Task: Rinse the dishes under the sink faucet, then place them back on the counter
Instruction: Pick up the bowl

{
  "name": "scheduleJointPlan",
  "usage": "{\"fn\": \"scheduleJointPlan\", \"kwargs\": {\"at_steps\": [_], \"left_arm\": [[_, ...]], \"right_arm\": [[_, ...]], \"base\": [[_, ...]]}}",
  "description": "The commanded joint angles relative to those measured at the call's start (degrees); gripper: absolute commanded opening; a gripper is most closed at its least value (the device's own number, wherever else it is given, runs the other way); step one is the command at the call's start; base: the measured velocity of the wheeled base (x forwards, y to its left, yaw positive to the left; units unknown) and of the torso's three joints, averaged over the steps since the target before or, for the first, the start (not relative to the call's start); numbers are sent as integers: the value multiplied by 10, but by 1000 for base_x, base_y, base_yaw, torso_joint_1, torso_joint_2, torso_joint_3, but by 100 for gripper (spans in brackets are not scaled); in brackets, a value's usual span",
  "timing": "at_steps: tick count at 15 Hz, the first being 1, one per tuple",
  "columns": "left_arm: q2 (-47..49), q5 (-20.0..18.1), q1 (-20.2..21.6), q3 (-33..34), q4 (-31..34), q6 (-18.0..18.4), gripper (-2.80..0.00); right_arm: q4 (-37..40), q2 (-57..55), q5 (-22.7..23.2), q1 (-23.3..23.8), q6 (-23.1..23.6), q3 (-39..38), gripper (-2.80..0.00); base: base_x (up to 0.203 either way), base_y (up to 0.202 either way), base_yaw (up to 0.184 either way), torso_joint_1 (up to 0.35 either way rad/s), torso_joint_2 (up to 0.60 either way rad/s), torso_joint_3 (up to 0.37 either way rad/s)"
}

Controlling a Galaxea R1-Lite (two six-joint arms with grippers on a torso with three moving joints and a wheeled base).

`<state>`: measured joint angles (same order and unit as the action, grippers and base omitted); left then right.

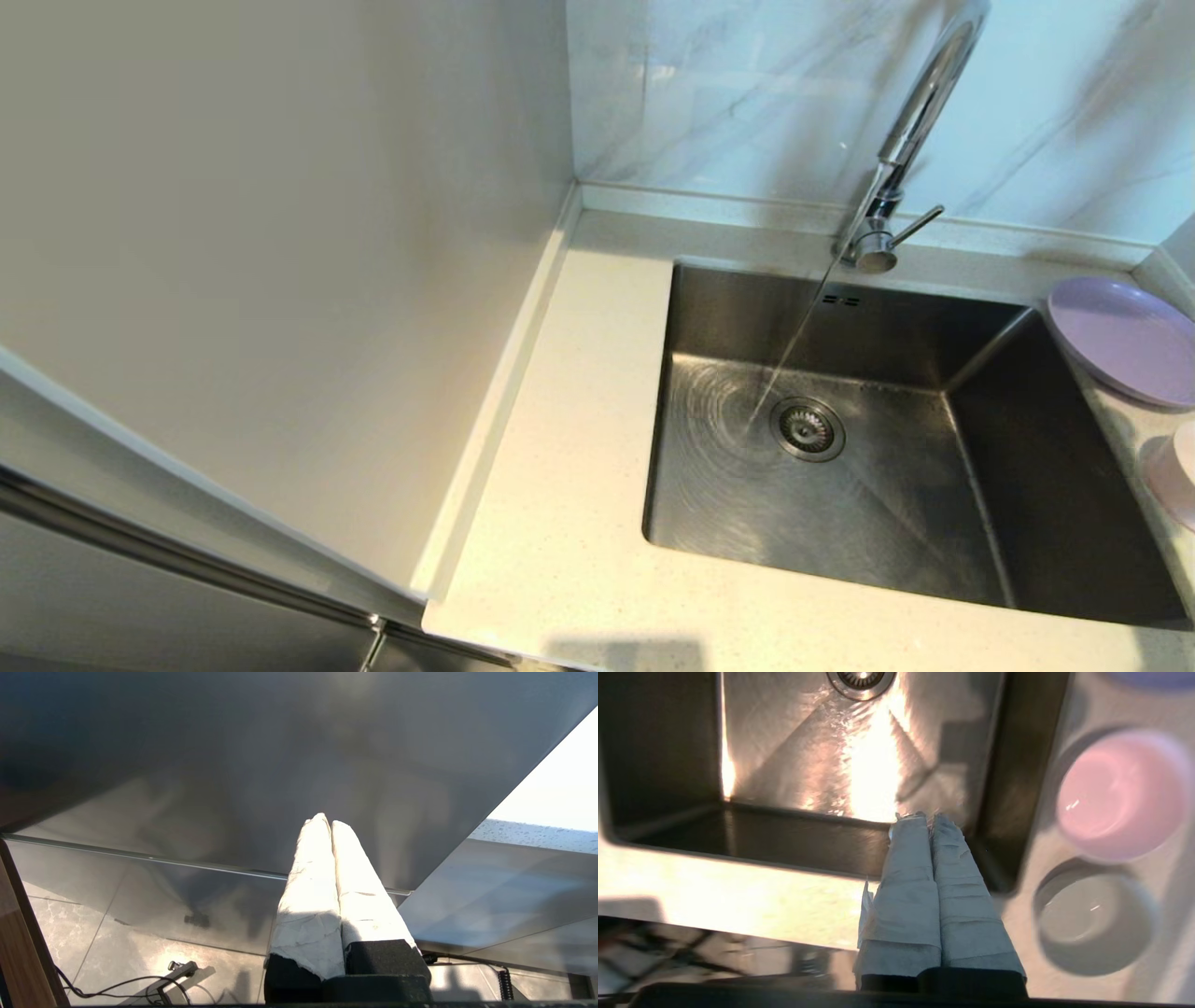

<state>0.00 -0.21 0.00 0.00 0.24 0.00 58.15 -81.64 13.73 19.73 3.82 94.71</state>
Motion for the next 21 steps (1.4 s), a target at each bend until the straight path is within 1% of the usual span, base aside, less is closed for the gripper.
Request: {"fn": "scheduleJointPlan", "kwargs": {"at_steps": [1, 2, 4, 5, 7, 8, 9, 13, 21], "left_arm": [[0, 0, 0, 0, 0, 0, -280], [0, 0, 0, 0, 0, 0, -280], [0, 0, 0, 0, 0, 0, -280], [0, 0, 0, 0, 0, 0, -280], [0, 0, 0, 0, 0, 0, -280], [0, 0, 0, 0, 0, 0, -280], [0, 0, 0, 0, 0, 0, -280], [0, -1, 0, 0, 0, 0, -280], [0, 0, 0, 0, 0, 0, -280]], "right_arm": [[7, -41, 23, 45, -5, -4, -280], [6, -50, 23, 62, 1, -9, -280], [-10, -62, 6, 95, 65, -38, -280], [-40, -69, -6, 113, 93, -55, -280], [-120, -84, -11, 147, 134, -91, -280], [-133, -88, -12, 160, 160, -101, -280], [-136, -96, -12, 164, 175, -105, -280], [-138, -112, -11, 177, 176, -110, -280], [-138, -149, -10, 178, 179, -116, -280]], "base": [[0, 0, 0, 0, 0, 0], [0, 0, 0, 0, 0, 0], [0, 0, 0, 0, 0, 0], [0, 0, 0, 0, 0, 0], [0, 0, 0, 0, 0, 0], [0, 0, 0, 0, 0, 0], [0, 0, 0, 0, 0, 0], [0, 0, 0, 0, 0, 0], [0, 0, 0, 0, 0, 0]]}}
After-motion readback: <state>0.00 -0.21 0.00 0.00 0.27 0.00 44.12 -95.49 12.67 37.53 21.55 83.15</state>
